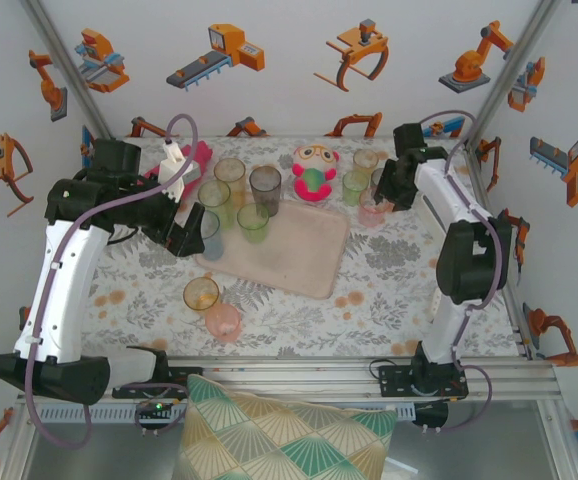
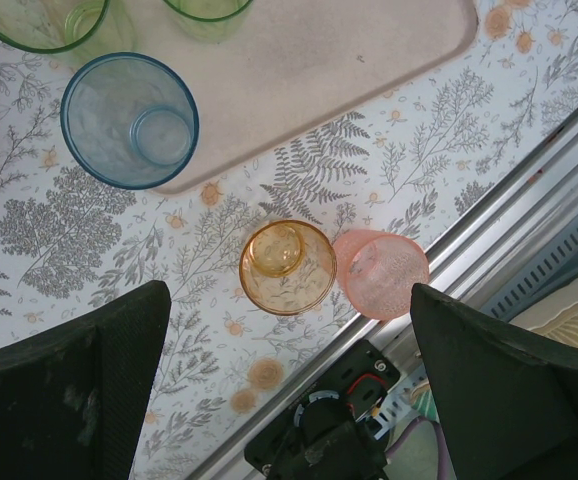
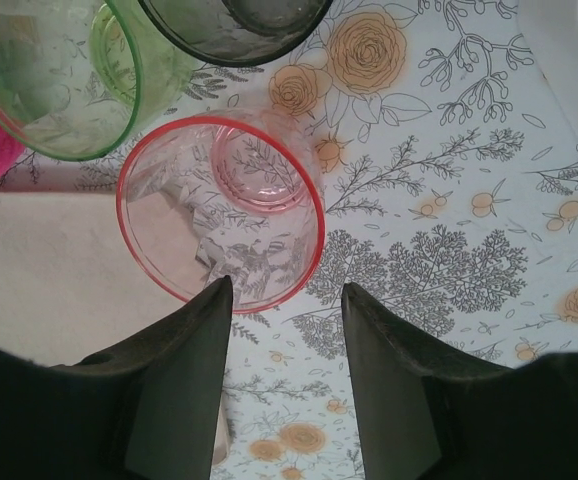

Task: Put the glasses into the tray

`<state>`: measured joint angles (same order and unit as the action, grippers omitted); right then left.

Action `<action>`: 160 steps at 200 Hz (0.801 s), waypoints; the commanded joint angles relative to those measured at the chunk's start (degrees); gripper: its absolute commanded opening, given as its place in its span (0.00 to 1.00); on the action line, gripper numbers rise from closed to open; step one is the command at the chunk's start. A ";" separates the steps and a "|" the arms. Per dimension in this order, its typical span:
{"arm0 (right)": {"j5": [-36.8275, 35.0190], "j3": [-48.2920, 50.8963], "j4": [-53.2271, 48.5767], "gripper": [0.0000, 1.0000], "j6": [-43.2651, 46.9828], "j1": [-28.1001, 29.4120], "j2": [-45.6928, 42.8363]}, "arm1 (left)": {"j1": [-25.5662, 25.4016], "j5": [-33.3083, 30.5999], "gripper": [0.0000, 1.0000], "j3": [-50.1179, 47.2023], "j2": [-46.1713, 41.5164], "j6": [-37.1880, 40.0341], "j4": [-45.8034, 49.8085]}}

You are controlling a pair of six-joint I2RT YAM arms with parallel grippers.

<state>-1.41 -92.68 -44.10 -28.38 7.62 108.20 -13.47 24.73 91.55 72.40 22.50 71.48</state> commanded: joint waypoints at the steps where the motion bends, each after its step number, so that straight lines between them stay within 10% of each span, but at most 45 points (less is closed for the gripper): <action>1: -0.08 -1.57 -0.11 0.45 1.14 -0.59 1.28 | 0.29 1.87 0.97 -0.01 0.37 -0.92 -0.37; 160: -0.96 -2.90 0.32 0.32 1.88 -0.95 4.87 | 0.21 9.66 0.97 0.90 0.39 0.37 2.33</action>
<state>-1.52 -93.67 -44.03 -27.29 7.09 113.03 -13.47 32.88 91.55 72.75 22.28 72.07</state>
